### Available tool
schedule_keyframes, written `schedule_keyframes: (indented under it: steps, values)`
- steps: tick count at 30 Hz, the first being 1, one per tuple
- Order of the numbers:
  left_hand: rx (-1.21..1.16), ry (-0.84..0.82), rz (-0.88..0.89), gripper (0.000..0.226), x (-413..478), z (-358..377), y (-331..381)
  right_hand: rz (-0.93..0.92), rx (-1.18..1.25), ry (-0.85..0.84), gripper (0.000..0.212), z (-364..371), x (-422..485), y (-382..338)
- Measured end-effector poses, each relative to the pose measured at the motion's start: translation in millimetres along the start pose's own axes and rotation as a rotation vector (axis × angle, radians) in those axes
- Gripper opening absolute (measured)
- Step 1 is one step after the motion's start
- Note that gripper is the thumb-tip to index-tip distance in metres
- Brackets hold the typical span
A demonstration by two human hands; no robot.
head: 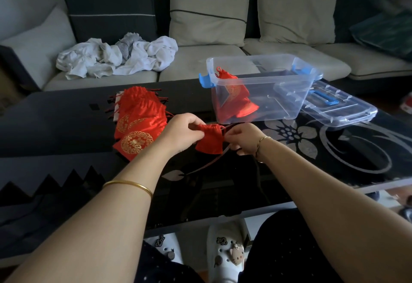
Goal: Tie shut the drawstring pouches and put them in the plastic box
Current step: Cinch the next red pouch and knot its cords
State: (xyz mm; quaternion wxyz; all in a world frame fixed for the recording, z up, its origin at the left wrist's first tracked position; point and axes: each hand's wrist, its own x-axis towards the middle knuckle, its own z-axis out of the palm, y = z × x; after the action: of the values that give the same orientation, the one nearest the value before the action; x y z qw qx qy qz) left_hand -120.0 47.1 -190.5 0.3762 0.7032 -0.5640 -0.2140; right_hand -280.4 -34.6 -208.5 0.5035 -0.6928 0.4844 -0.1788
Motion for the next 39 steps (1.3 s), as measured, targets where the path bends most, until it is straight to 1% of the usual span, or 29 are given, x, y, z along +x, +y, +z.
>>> schedule_keyframes:
  steps: [3,6,8,9,12,15,18,21,24,26,30,32,34,39]
  values:
    - [0.017,0.013,-0.032,0.031,1.0,-2.6,-0.2,0.008,0.04,0.03,0.018,-5.7,2.3,2.4]
    - [0.062,0.028,-0.007,0.029,1.7,-2.0,-1.1,0.01,0.118,-0.033,0.013,-5.1,1.2,-1.4]
    - [0.076,0.022,0.006,0.023,2.2,-0.3,-0.7,-0.008,0.103,-0.125,0.029,-2.2,0.1,-3.0]
    - [0.083,0.02,0.01,0.022,2.6,0.3,-0.6,-0.021,0.058,-0.158,0.033,-0.4,-0.9,-3.2]
    - [0.097,0.031,0.018,0.024,4.1,0.8,-0.7,-0.035,-0.061,-0.153,0.02,2.9,-1.5,-1.5]
    - [0.137,0.053,0.027,0.026,3.6,-0.1,-0.3,-0.024,-0.038,-0.116,0.022,1.8,0.1,-0.1]
    - [0.281,0.102,0.03,0.02,2.1,-3.2,0.7,-0.054,0.003,-0.036,0.02,-4.7,1.0,0.9]
    - [0.419,0.147,0.046,0.011,1.4,-7.1,-0.7,-0.124,-0.054,0.073,0.02,-13.0,3.2,3.1]
    - [0.493,0.161,0.025,0.008,1.1,-7.6,-1.6,-0.171,-0.127,0.18,0.018,-20.1,5.7,5.2]
    - [0.484,0.157,0.007,0.01,0.9,-8.5,-1.4,-0.178,-0.187,0.247,0.015,-24.9,5.5,5.3]
    - [0.413,0.122,-0.039,0.01,0.7,-13.3,-2.2,-0.192,-0.225,0.409,0.025,-34.1,7.4,8.8]
    - [0.391,0.127,-0.074,0.012,0.1,-15.3,-4.8,-0.189,-0.235,0.492,0.021,-37.9,9.0,10.7]
    - [0.37,0.147,-0.104,0.014,0.2,-17.8,-9.0,-0.181,-0.282,0.536,0.012,-40.5,8.6,11.2]
    - [0.407,0.236,-0.161,0.019,1.9,-25.9,-17.2,-0.158,-0.359,0.612,0.023,-44.0,7.2,10.7]
